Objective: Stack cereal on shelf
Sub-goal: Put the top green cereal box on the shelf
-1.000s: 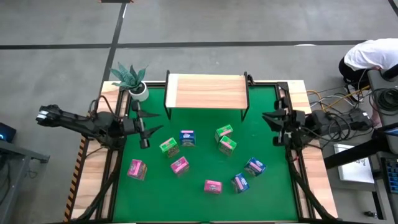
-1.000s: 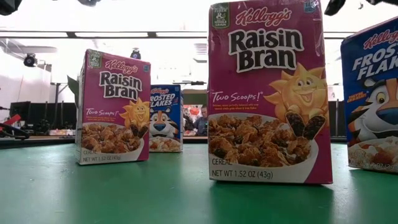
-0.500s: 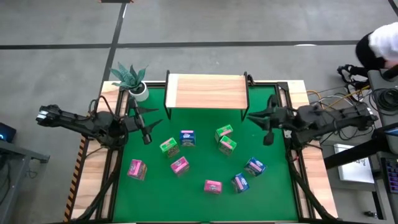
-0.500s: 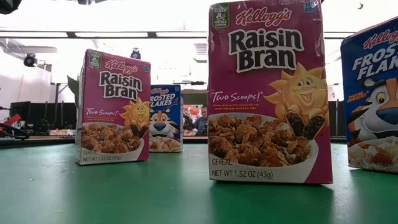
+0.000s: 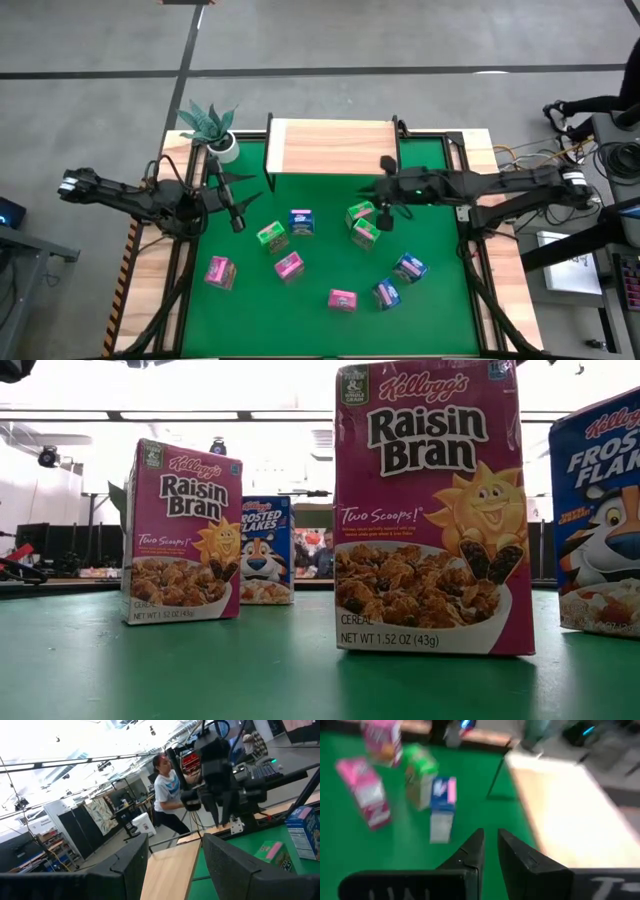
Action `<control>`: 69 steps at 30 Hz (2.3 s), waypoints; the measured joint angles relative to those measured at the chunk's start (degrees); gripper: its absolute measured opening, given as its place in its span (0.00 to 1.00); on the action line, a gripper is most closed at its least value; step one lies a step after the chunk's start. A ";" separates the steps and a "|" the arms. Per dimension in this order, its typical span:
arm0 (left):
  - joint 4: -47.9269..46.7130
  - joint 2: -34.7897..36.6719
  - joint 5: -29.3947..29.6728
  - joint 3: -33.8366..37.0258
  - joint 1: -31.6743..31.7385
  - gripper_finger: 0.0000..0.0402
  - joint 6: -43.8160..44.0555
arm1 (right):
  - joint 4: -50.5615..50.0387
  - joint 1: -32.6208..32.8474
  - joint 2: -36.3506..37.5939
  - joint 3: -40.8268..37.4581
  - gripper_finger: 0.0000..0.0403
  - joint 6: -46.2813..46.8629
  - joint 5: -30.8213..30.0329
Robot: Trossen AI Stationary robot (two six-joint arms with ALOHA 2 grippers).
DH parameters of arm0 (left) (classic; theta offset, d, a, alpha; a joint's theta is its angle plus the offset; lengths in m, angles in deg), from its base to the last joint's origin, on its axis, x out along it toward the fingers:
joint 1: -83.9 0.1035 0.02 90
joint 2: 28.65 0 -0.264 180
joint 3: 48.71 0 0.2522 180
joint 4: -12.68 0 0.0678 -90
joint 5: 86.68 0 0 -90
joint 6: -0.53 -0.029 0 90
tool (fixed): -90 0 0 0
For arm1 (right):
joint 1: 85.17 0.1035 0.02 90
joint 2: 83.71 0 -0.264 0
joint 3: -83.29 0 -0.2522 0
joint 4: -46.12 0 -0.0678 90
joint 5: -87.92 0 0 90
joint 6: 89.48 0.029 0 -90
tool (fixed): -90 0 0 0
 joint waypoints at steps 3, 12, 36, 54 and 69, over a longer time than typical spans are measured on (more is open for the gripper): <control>0.02 -0.03 -0.02 0.00 0.04 0.43 -0.11 | -4.37 -1.47 -2.74 4.92 0.11 -1.89 1.99; 0.49 -0.64 0.26 0.00 0.04 0.43 0.18 | -26.54 -2.56 -11.17 15.43 0.11 -1.99 1.96; 1.36 -1.62 0.35 0.00 0.04 0.43 0.37 | -28.29 -2.54 -18.26 16.71 0.11 -7.97 1.53; 2.23 -1.62 0.35 0.00 0.04 0.43 0.64 | -26.63 -3.22 -18.83 19.41 0.30 0.14 1.43; 2.58 -1.62 0.35 0.00 0.04 0.43 0.85 | -36.83 -2.78 -18.83 21.72 0.62 1.38 2.58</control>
